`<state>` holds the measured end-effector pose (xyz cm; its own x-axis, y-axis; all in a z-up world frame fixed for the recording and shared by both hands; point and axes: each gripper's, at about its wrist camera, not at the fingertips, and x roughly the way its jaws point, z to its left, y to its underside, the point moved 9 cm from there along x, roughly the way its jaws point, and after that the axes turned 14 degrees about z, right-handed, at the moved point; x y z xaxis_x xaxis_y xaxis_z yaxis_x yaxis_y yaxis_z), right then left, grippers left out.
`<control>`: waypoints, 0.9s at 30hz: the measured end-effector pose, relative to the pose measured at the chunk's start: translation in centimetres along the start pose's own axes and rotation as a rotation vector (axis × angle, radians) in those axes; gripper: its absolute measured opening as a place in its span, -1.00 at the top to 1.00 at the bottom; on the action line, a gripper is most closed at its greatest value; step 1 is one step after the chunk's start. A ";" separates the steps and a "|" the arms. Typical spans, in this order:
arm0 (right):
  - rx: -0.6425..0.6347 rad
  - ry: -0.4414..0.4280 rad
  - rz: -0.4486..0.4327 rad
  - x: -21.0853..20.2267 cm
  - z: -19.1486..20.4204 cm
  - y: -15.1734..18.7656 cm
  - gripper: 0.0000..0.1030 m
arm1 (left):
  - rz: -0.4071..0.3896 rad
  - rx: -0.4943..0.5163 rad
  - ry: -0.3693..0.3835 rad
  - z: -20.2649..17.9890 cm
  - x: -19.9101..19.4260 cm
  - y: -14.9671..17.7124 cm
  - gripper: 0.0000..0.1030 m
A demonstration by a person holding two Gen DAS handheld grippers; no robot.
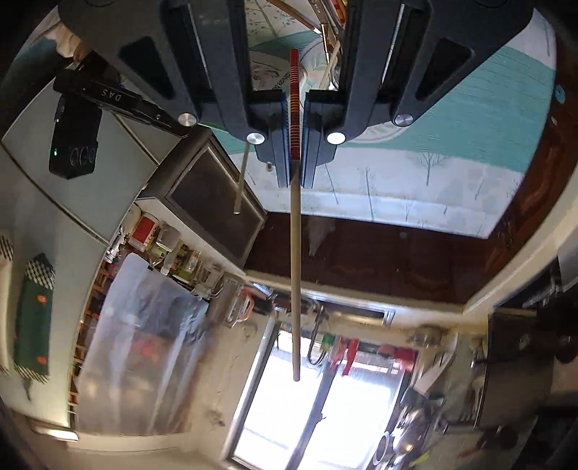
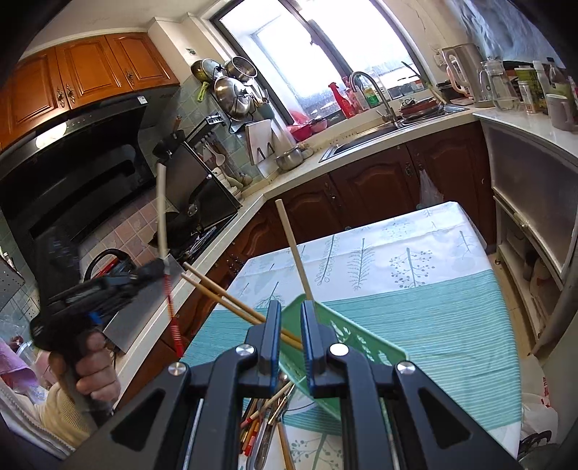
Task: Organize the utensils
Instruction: 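Lift the chopstick and drop it into the green holder with the left gripper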
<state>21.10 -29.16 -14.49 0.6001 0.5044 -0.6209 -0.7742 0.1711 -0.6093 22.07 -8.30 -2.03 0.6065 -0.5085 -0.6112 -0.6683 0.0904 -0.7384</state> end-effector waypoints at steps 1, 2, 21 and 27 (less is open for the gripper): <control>-0.002 0.001 0.001 -0.2 0.1 0.2 0.79 | -0.023 0.039 -0.003 -1.3 -1.0 0.0 0.94; -0.005 0.003 0.000 -0.6 0.2 0.5 0.79 | -0.045 0.073 0.009 -2.7 -2.0 0.1 0.94; 0.039 0.012 0.002 -0.6 -1.7 2.1 0.79 | -0.117 0.173 0.053 -9.7 11.0 0.5 0.94; 0.042 0.006 0.023 0.6 -2.6 2.1 0.79 | -0.113 0.256 0.010 -10.4 14.6 2.9 0.94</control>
<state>20.36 -30.74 -17.40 0.5832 0.5037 -0.6373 -0.7954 0.1948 -0.5739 24.47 -24.34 -10.13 0.6662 -0.5359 -0.5186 -0.4651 0.2450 -0.8507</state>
